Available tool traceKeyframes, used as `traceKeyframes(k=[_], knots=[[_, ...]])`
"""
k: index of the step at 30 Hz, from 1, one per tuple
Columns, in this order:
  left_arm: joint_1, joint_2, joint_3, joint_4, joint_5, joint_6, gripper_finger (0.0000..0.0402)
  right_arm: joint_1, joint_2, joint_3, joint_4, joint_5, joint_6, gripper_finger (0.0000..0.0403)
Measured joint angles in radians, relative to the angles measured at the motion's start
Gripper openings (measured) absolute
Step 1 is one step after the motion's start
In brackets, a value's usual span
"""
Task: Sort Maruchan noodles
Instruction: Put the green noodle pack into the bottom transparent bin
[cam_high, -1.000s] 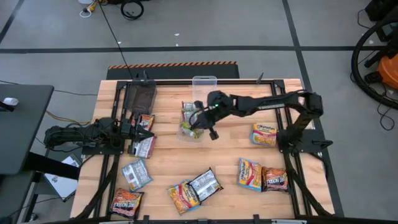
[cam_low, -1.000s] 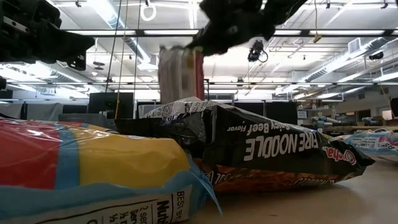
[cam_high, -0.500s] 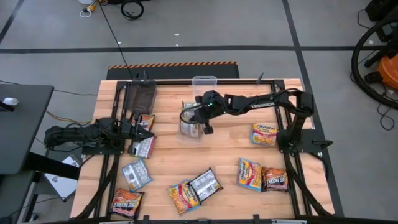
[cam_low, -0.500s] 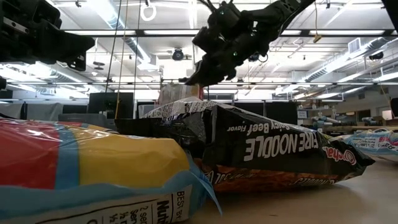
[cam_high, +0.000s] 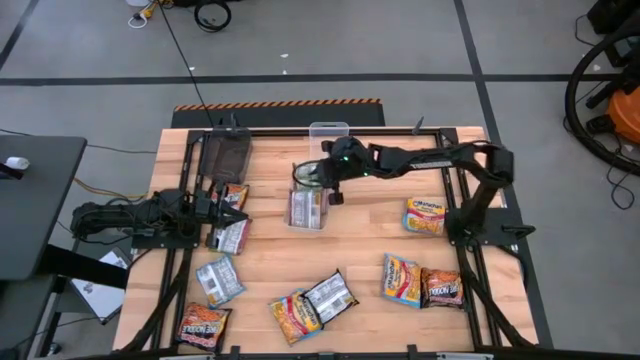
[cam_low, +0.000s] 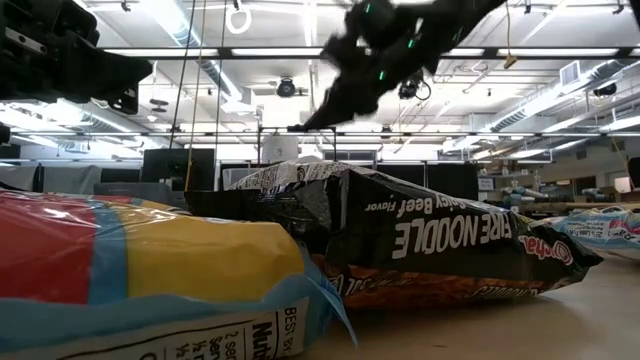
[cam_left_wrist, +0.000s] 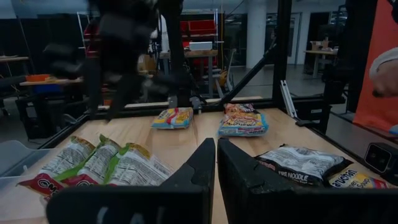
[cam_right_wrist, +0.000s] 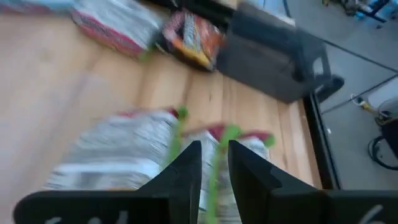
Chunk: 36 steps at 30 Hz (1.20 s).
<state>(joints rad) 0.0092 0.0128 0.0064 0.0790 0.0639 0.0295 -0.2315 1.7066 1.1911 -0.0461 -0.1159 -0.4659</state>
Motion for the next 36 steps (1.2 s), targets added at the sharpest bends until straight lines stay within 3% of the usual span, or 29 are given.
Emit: traceKeyframes(k=[7, 15, 19, 25, 27, 34, 36], knots=[[0.0, 0.0, 0.0, -0.001, 0.0, 0.0, 0.0025, 0.144, -0.151, 0.0, -0.17, 0.003, 0.149, 0.0082], [0.0, 0.0, 0.0, 0.012, 0.0, 0.001, 0.0025, 0.343, -0.227, 0.0, -0.24, 0.032, 0.275, 0.0069], [0.0, 0.0, 0.0, 0.137, 0.0, -0.002, 0.0025, 0.45, -0.23, 0.0, -0.243, 0.127, 0.324, 0.0064], [0.0, 0.001, 0.001, 0.389, -0.02, -0.106, 0.0025, 0.573, -0.226, 0.0, -0.252, 0.183, 0.421, 0.0059], [0.0, 0.002, 0.016, 0.371, -0.041, -0.122, 0.0025, 0.61, -0.226, 0.0, -0.249, 0.231, 0.452, 0.0057], [-0.042, 0.102, 0.033, 0.379, 0.267, -0.119, 0.0025, 0.726, -0.192, 0.0, -0.246, 0.459, 0.557, 0.0054], [-0.062, 0.139, 0.049, 0.409, 0.26, -0.114, 0.0024, 0.749, -0.174, 0.0, -0.236, 0.5, 0.573, 0.0054]])
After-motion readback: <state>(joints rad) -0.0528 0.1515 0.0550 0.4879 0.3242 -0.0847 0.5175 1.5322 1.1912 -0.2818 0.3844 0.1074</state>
